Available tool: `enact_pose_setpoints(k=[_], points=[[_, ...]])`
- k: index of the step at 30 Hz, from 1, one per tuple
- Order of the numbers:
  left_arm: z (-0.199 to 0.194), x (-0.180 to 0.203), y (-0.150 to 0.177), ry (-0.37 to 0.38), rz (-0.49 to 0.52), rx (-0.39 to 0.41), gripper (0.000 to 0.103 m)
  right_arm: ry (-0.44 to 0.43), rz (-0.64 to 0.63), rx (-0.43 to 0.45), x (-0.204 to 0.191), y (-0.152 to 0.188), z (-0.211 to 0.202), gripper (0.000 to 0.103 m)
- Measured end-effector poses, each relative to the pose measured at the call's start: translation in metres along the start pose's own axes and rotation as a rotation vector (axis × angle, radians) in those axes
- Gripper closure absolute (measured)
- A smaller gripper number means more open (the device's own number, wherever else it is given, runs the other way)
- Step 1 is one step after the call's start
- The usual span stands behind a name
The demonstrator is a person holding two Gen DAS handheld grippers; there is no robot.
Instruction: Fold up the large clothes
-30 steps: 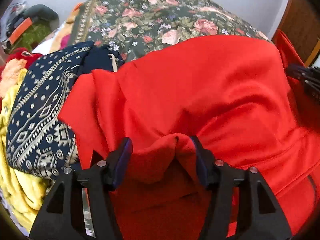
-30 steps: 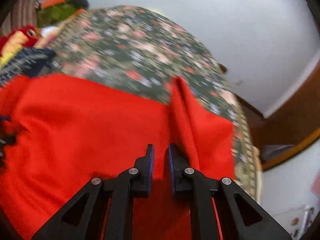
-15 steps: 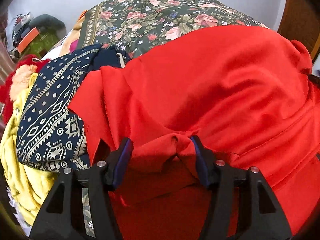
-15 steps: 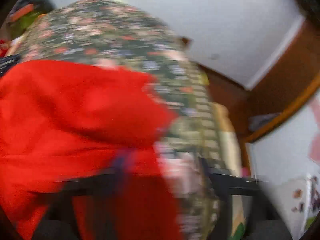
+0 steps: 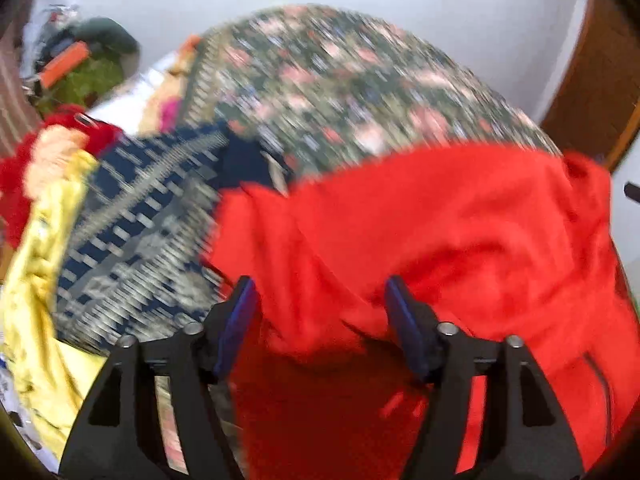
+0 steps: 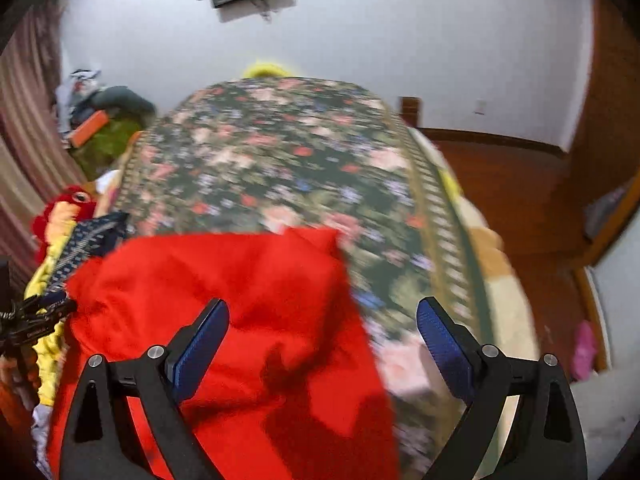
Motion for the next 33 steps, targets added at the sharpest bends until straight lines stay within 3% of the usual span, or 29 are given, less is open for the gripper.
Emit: enact_pose_setpoints(k=[2,4,8,10,11,14,20,21,22,23,24,25,27,30,33], points=[[-0.002,-0.017,-0.020,-0.052,-0.027,0.038,0.031,-0.008,-0.019,-0.004,-0.014,-0.015,0.024,0.009],[0.007,-0.031,-0.029,-0.085,-0.044,0.023,0.031,0.016,-0.032,-0.036,-0.013,-0.021,0.050,0.009],[0.041,-0.050,-0.029,-0.121,-0.074,-0.051,0.031,0.151,-0.035,-0.145,0.013,-0.013,0.101,0.009],[0.062,-0.056,-0.015,-0.164,-0.064,-0.100,0.031,0.200,-0.042,-0.143,0.033,-0.007,0.108,0.009],[0.073,-0.059,-0.007,-0.179,-0.053,-0.117,0.029,0.197,-0.028,-0.132,0.039,-0.005,0.108,0.009],[0.081,-0.060,0.001,-0.208,-0.033,-0.069,0.017,0.230,0.048,-0.101,0.066,0.000,0.101,0.009],[0.079,-0.066,0.001,-0.259,-0.054,-0.051,0.017,0.408,-0.005,-0.099,0.092,0.013,0.075,0.009],[0.079,-0.067,0.002,-0.263,-0.057,-0.053,0.017,0.447,0.002,-0.109,0.102,0.016,0.072,0.014],[0.078,-0.071,0.002,-0.278,-0.059,-0.054,0.017,0.600,0.004,-0.166,0.127,0.028,0.063,0.030],[0.079,-0.073,0.002,-0.291,-0.059,-0.055,0.017,0.617,0.031,-0.199,0.145,0.040,0.061,0.032],[0.079,-0.075,0.003,-0.293,-0.060,-0.057,0.017,0.578,0.078,-0.223,0.156,0.051,0.059,0.034],[0.079,-0.075,0.003,-0.294,-0.061,-0.058,0.017,0.485,0.171,-0.243,0.170,0.068,0.056,0.038],[0.076,-0.072,0.003,-0.300,-0.055,-0.053,0.018,0.392,0.263,-0.217,0.183,0.086,0.037,0.038],[0.064,-0.061,0.007,-0.304,-0.009,-0.054,0.019,0.319,0.254,-0.133,0.180,0.086,-0.006,0.038],[0.041,-0.046,0.014,-0.223,-0.017,-0.059,0.019,0.215,0.215,-0.066,0.153,0.074,-0.039,0.037]])
Point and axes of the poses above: each gripper's, at about its wrist camera, not at the fingertips, and z roughly the way its jaws point, x to its right, y to its underside, the point moved 9 cm from there along z, roughly the way its jaws point, and after that the axes turned 14 degrees about -z, right-handed, at the moved point
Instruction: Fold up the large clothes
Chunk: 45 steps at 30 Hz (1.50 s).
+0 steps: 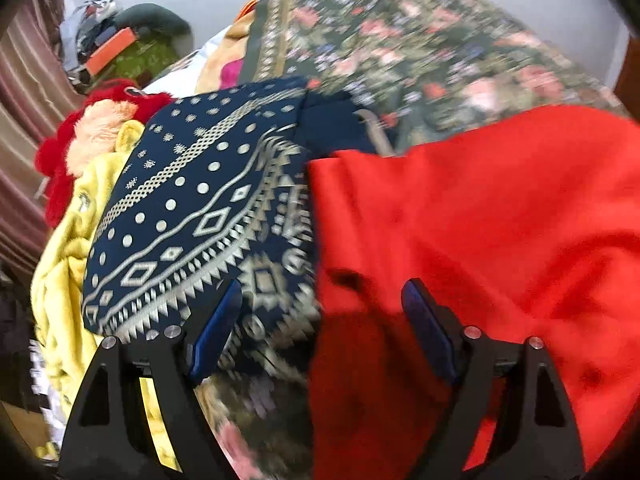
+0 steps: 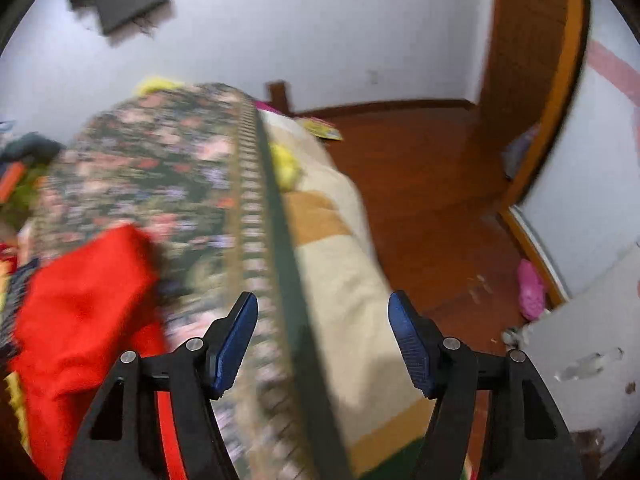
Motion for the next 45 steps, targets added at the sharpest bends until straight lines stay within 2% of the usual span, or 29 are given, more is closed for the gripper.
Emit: enact_pose_setpoints(k=[3,5,10,14,17,25,30,33,36,40,45], points=[[-0.039,0.008,0.006,0.083,-0.006,0.023,0.019,-0.087,-0.062,0.039,-0.033,-0.003,-0.034,0.036],[-0.065,0.011,0.009,0.121,0.004,0.045,0.019,-0.120,-0.102,0.056,-0.056,-0.002,-0.050,0.030],[-0.123,0.014,0.019,0.170,0.054,0.097,0.019,-0.228,-0.202,0.096,-0.115,0.019,-0.099,0.027],[-0.158,0.006,0.037,0.206,0.055,0.108,0.017,-0.258,-0.245,0.094,-0.139,0.044,-0.124,0.026],[-0.169,-0.003,0.055,0.230,0.039,0.091,0.017,-0.275,-0.257,0.074,-0.150,0.066,-0.138,0.026],[-0.172,-0.024,0.115,0.238,0.022,0.014,0.017,-0.267,-0.255,-0.002,-0.146,0.141,-0.147,0.025],[-0.156,-0.040,0.157,0.254,-0.010,-0.089,0.017,-0.259,-0.208,-0.098,-0.133,0.185,-0.129,0.025],[-0.144,-0.049,0.179,0.306,-0.074,-0.185,0.017,-0.290,-0.167,-0.165,-0.126,0.213,-0.117,0.025],[-0.131,-0.060,0.199,0.368,-0.194,-0.286,0.017,-0.314,-0.160,-0.155,-0.120,0.217,-0.117,0.025],[-0.119,-0.062,0.219,0.421,-0.282,-0.366,0.017,-0.340,-0.143,-0.157,-0.115,0.217,-0.114,0.025],[-0.124,-0.052,0.229,0.412,-0.240,-0.326,0.018,-0.349,-0.123,-0.132,-0.117,0.218,-0.110,0.025]])
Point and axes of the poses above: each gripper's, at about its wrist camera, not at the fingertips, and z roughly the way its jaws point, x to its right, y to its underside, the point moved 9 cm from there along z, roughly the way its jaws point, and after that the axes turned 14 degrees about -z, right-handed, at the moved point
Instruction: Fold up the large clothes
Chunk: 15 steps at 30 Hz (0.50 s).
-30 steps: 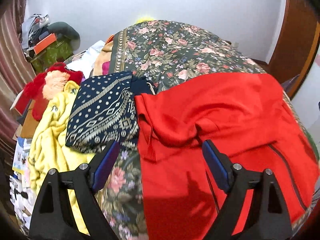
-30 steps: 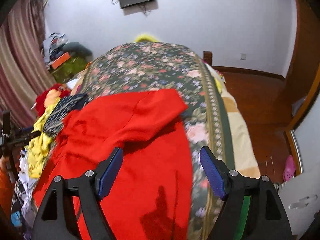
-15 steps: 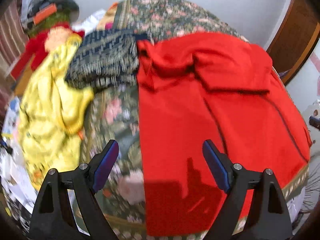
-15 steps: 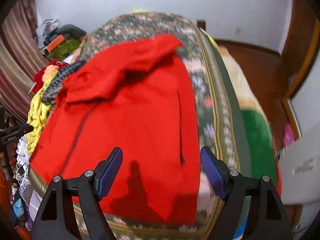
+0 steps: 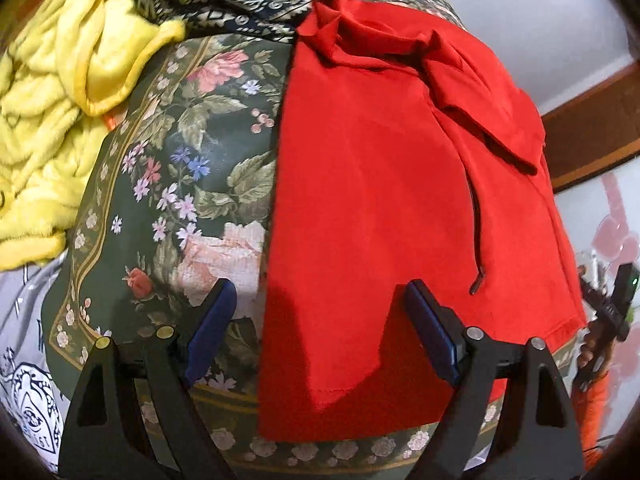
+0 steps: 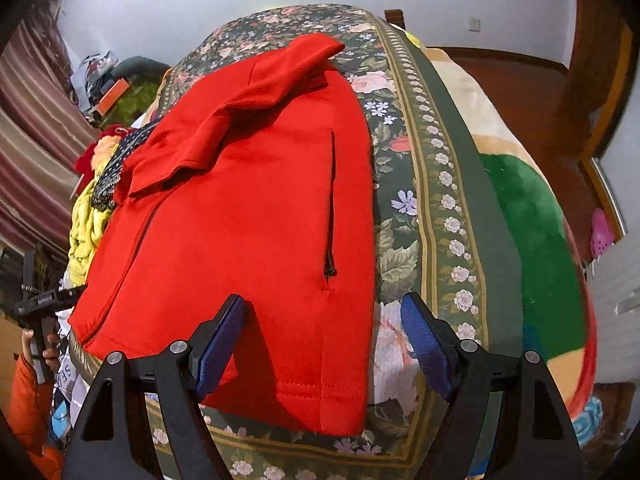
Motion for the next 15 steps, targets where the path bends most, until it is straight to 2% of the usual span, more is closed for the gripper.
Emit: enact_pose_setpoints(k=[2,3,4,5,6,8,9,10,12,15], points=[[0.000,0.008,0.003,0.003,0.030,0.018,0.024,0.012,-0.013,0.013,-0.005,-0.001,-0.001,0.033],[0.000,0.014,0.004,0.004,0.042,0.026,0.031,0.017,-0.020,0.018,-0.008,-0.001,-0.001,0.036],[0.001,0.018,0.002,0.006,0.053,0.031,0.039,0.022,-0.037,0.024,-0.014,-0.002,-0.002,0.044],[0.001,0.021,0.001,0.008,0.059,0.035,0.043,0.023,-0.046,0.027,-0.017,-0.002,-0.003,0.052],[0.002,0.024,0.001,0.012,0.066,0.038,0.052,0.028,-0.056,0.031,-0.020,-0.003,-0.004,0.055],[0.003,0.030,0.002,0.009,0.081,0.043,0.067,0.022,-0.078,0.038,-0.027,-0.005,-0.005,0.075],[0.002,0.033,0.000,0.003,0.087,0.046,0.080,0.020,-0.086,0.040,-0.029,-0.006,-0.005,0.079],[0.002,0.037,0.000,0.000,0.101,0.051,0.094,0.015,-0.100,0.039,-0.033,-0.008,-0.005,0.088],[0.000,0.041,-0.008,-0.005,0.119,0.061,0.094,0.011,-0.127,0.044,-0.038,-0.013,-0.005,0.091],[-0.015,0.056,-0.019,-0.041,0.186,0.143,0.095,0.021,-0.169,0.070,-0.047,-0.032,-0.008,0.093]])
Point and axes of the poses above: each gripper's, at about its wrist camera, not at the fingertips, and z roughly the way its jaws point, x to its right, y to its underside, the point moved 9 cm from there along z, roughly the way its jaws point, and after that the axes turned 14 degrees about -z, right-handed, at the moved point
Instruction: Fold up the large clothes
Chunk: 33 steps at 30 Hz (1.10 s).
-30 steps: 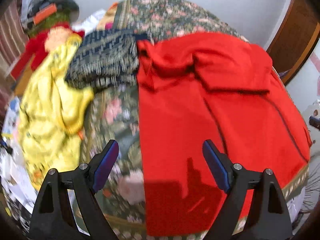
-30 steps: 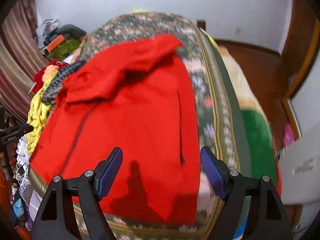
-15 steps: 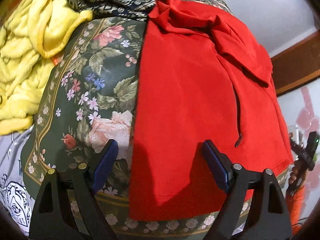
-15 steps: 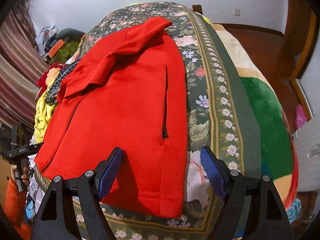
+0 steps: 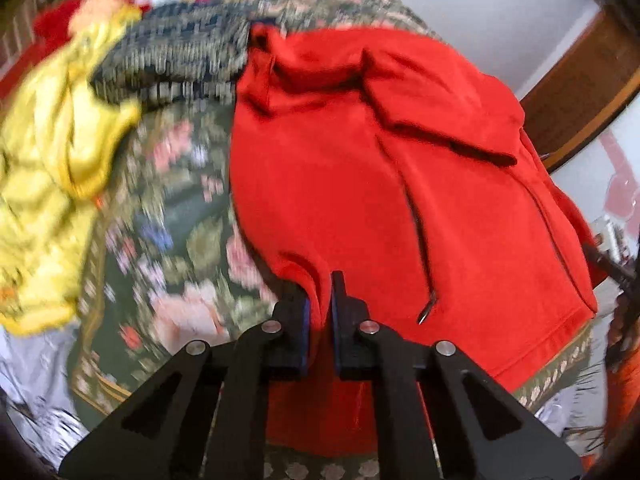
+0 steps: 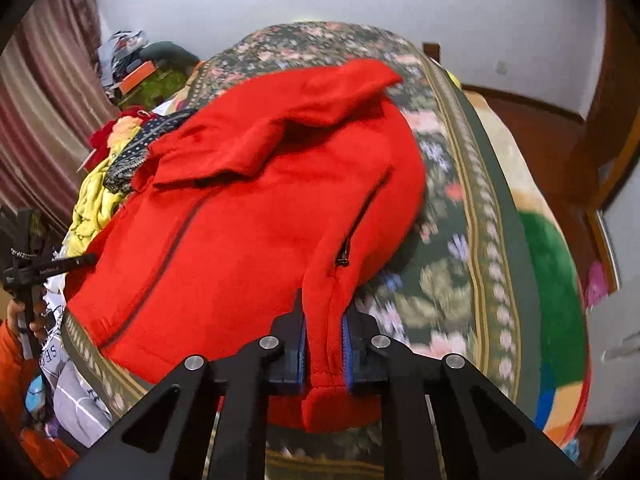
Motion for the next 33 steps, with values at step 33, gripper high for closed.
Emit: enact_pose_setpoints(k=[33], points=[[0.139,-0.005,-0.260,-0.143,-0.150,0.095,0.096,0.058,0.211,0.155,0.143,-0.245,0.151,0.091]])
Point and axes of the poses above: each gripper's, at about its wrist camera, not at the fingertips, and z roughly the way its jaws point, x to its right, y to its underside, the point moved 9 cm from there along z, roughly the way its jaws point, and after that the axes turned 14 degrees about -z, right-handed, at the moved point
